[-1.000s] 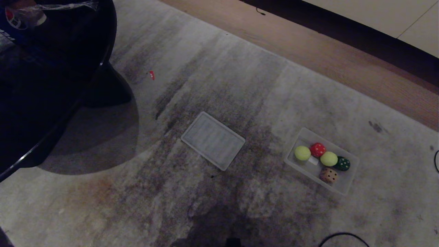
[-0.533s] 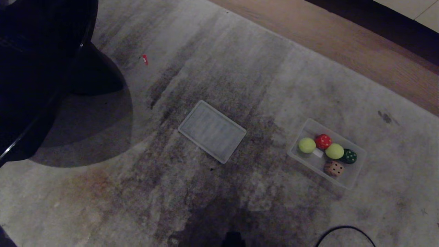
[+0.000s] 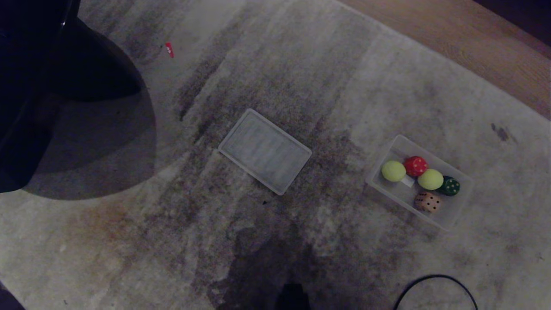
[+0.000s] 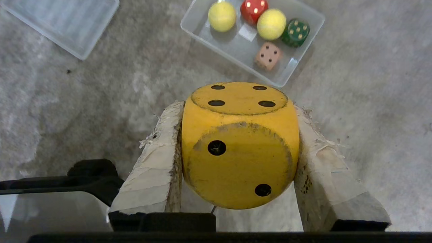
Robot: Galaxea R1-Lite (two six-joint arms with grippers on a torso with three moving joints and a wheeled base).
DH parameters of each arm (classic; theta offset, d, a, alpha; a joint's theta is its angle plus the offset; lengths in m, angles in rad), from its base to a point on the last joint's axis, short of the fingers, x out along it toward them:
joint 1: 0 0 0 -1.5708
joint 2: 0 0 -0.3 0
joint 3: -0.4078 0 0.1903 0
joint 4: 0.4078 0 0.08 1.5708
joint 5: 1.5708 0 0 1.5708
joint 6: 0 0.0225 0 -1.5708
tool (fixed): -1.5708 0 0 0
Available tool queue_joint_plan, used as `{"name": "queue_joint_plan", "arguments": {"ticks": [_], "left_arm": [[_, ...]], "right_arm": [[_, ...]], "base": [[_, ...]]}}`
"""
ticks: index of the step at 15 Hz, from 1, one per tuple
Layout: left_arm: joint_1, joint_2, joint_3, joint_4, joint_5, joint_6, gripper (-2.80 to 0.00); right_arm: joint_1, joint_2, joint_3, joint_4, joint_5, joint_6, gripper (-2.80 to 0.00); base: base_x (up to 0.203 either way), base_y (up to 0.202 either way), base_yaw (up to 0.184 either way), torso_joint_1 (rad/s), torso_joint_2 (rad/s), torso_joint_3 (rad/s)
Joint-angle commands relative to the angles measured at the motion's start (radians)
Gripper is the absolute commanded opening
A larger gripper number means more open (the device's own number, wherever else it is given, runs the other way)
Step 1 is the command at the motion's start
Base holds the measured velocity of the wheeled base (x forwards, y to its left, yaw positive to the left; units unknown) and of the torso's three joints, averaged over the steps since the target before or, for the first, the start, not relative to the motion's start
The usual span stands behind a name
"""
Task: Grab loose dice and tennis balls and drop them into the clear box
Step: Put the toys in the box
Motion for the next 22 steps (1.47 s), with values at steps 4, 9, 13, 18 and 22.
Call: {"name": "queue_joint_plan", "arguments": {"ticks": [4,9,13,18,22], "left_arm": [[0.000,0.002,0.002,0.000,0.001,-0.001,-2.80],[0.000,0.002,0.002,0.000,0.001,0.001,-2.80],[0.000,0.002,0.002,0.000,0.001,0.001,-2.80],[0.000,0.002,0.002,0.000,-0.001,0.004,-2.80],[0.000,0.002,0.002,0.000,0.006,-0.010,-2.80]], "right_arm": [[0.000,0.001,0.000,0.001,0.000,0.000,-2.80],[0.000,0.001,0.000,0.001,-0.001,0.000,-2.80],[0.000,0.001,0.000,0.000,0.000,0.000,-2.80],[0.000,0.001,0.000,0.000,-0.001,0.003,-2.80],[0.000,0.001,0.001,0.000,0.012,-0.049,-2.80]], "base": [[0.000,0.000,0.000,0.002,0.00,-0.196],[0.000,0.000,0.000,0.001,0.00,-0.197],[0.000,0.000,0.000,0.004,0.00,-0.196],[0.000,0.000,0.000,0.002,0.00,-0.175],[0.000,0.000,0.000,0.001,0.00,-0.018]]}}
